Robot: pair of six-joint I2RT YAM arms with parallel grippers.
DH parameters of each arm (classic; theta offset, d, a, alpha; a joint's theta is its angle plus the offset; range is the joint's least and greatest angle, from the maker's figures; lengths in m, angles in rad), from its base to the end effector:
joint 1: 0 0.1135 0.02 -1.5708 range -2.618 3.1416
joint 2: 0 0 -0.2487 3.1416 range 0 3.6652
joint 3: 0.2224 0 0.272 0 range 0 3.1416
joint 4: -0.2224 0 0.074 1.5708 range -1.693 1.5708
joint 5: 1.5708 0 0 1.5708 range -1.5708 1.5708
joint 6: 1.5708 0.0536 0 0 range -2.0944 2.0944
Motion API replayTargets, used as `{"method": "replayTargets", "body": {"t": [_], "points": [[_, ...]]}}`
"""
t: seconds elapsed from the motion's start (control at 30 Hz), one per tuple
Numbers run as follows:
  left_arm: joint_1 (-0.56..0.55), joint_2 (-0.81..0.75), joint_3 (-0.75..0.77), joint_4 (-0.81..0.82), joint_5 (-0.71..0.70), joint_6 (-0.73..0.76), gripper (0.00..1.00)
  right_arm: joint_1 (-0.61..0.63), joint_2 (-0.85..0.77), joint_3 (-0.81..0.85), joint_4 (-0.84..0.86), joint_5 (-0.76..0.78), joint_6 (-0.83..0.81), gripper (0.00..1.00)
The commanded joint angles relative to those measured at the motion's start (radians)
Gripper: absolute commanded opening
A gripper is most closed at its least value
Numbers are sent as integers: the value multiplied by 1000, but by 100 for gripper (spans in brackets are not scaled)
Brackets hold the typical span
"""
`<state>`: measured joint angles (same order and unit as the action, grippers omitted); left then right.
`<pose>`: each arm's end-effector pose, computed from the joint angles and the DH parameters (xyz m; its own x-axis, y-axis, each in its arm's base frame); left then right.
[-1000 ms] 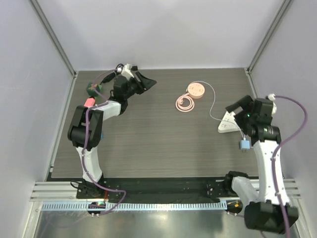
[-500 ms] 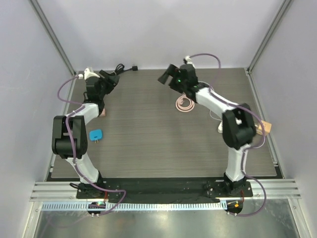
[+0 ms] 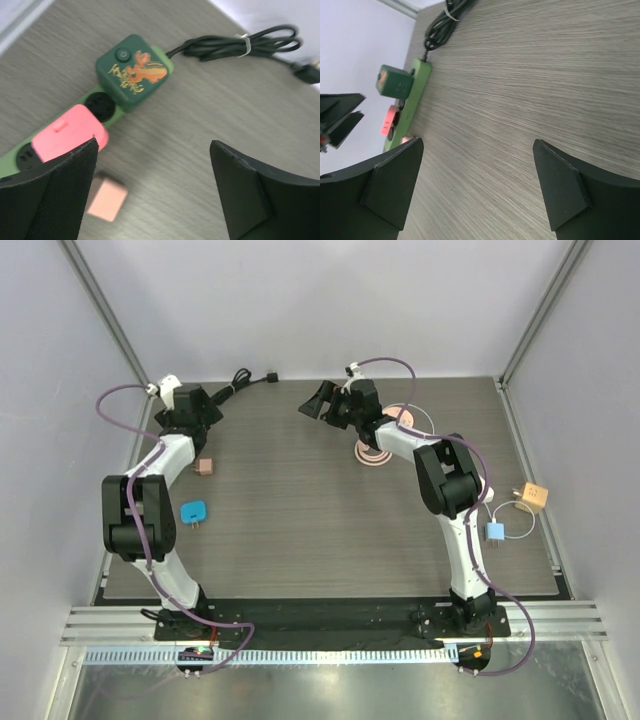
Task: Pull the plug off the socket
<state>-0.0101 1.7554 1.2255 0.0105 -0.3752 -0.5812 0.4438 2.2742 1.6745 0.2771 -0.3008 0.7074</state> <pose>0.4326 0.0153 0.2142 -0.2454 -0.5084 -0.8254 -0.5305 0.7831 -0.3246 0.4921 0.2516 0.1633 -0.6490 0.3787 -0.6598 -0.3185 0.6524 0.6877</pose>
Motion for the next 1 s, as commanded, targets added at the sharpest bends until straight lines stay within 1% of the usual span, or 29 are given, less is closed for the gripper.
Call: {"method": "replayTargets", "body": {"t": [0.0, 0.07, 0.1, 0.13, 0.27, 0.37, 0.47, 0.5, 0.6, 0.8, 0.97], "points": [[5, 21, 84, -84, -73, 154, 95, -1, -5, 4, 169, -115, -3, 97], [6, 55, 156, -113, -70, 207, 96, -2, -15, -10, 183, -121, -5, 97], [42, 93, 181, -135, -65, 216, 97, -5, -18, -13, 182, -133, -9, 97], [45, 110, 221, -142, -71, 233, 97, -10, -19, -16, 182, -142, -14, 97], [48, 191, 279, -126, -77, 300, 98, -33, -18, -24, 178, -175, -22, 97], [48, 228, 287, -103, -114, 345, 100, -45, -7, -21, 182, -185, -17, 97], [64, 259, 287, -61, -73, 343, 100, -43, 19, 0, 183, -196, -5, 97], [68, 266, 293, -64, -33, 324, 100, -43, 25, 7, 185, -201, 3, 97], [82, 295, 312, -60, 10, 299, 100, -43, 50, 21, 203, -227, 32, 96], [90, 338, 328, -49, 9, 274, 100, -45, 47, 10, 201, -219, 29, 96], [91, 366, 330, -26, 32, 285, 100, -43, 44, 2, 205, -216, 29, 96]]}}
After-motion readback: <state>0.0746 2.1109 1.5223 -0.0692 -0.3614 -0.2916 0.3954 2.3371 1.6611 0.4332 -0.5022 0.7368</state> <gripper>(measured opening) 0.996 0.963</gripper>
